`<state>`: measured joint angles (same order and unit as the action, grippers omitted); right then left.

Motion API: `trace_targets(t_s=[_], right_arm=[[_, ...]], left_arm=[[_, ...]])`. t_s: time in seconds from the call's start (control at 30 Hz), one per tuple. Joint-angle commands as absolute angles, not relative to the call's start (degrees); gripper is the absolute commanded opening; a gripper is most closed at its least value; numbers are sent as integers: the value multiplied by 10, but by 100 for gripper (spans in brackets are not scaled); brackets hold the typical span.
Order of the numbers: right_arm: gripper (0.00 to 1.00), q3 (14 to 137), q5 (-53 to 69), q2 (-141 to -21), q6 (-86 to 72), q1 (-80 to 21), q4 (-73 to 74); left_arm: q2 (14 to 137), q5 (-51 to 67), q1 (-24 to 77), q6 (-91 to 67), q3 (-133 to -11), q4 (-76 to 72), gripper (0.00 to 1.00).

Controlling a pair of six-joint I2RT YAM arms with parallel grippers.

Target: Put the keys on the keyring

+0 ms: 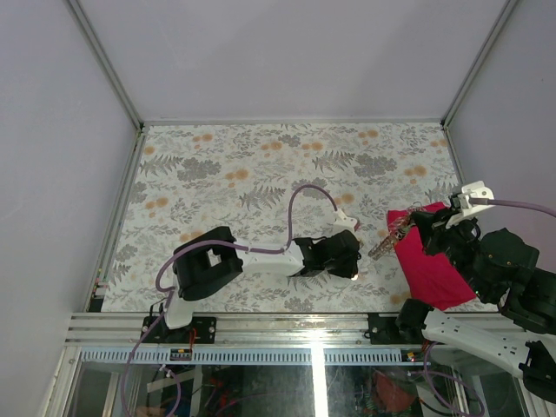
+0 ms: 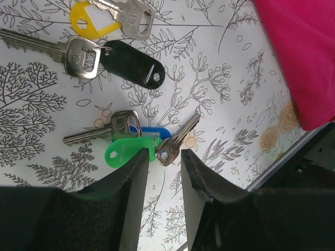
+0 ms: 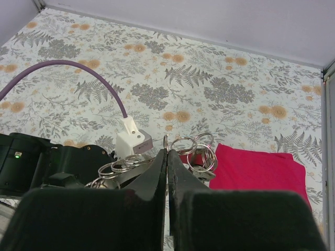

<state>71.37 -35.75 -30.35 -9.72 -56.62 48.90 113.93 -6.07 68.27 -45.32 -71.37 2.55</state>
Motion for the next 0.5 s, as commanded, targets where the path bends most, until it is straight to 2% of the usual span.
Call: trace_targets(t_s=[0.0, 0.27, 0.47], right_arm=[[0, 715, -355, -300, -102, -568, 428], [0, 712, -353, -297, -104, -568, 427], [0, 711, -351, -298, -104, -568, 427]], left_arm=[[1152, -76, 685, -445, -735, 17, 31], [1166, -78, 685, -440, -743, 22, 26], [1170, -81, 685, -439, -748, 25, 16]])
